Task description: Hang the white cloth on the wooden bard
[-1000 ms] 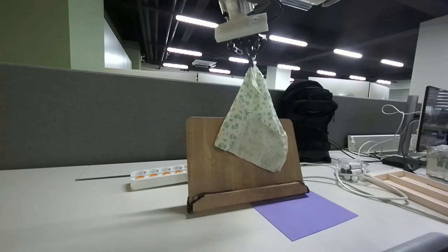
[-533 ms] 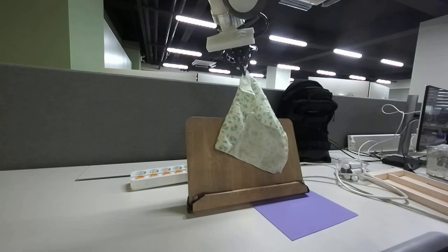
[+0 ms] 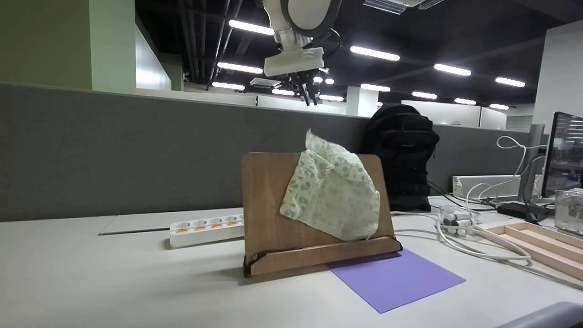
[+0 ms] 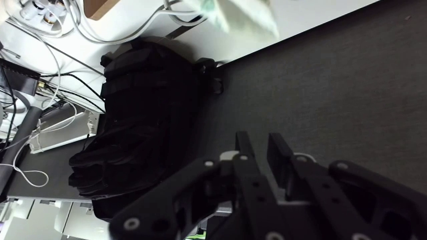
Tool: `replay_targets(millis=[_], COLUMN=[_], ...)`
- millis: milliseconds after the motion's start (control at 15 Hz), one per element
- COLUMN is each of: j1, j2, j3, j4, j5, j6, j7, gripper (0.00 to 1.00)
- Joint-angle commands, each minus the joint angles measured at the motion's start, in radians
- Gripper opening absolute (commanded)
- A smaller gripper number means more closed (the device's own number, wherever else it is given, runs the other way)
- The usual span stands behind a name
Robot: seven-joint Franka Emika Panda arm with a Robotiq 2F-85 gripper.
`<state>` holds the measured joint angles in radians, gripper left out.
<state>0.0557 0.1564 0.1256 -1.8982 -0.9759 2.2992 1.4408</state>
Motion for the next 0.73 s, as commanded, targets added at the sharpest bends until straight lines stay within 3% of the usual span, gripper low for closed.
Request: replay_targets(millis=[0,467,667], j1=[0.025,0.032,0.032], j2=[0.020,-0.017,-0.055], j3=[-0.032,-0.044,-0.041], j4=[0.032,-0.030,-0.091], j5=[0.022,0.004,0.013], j6=[0.000,0.036,0.095], j7=[0.005,-0.084,-0.176], gripper=[0.53,0.98,1.00])
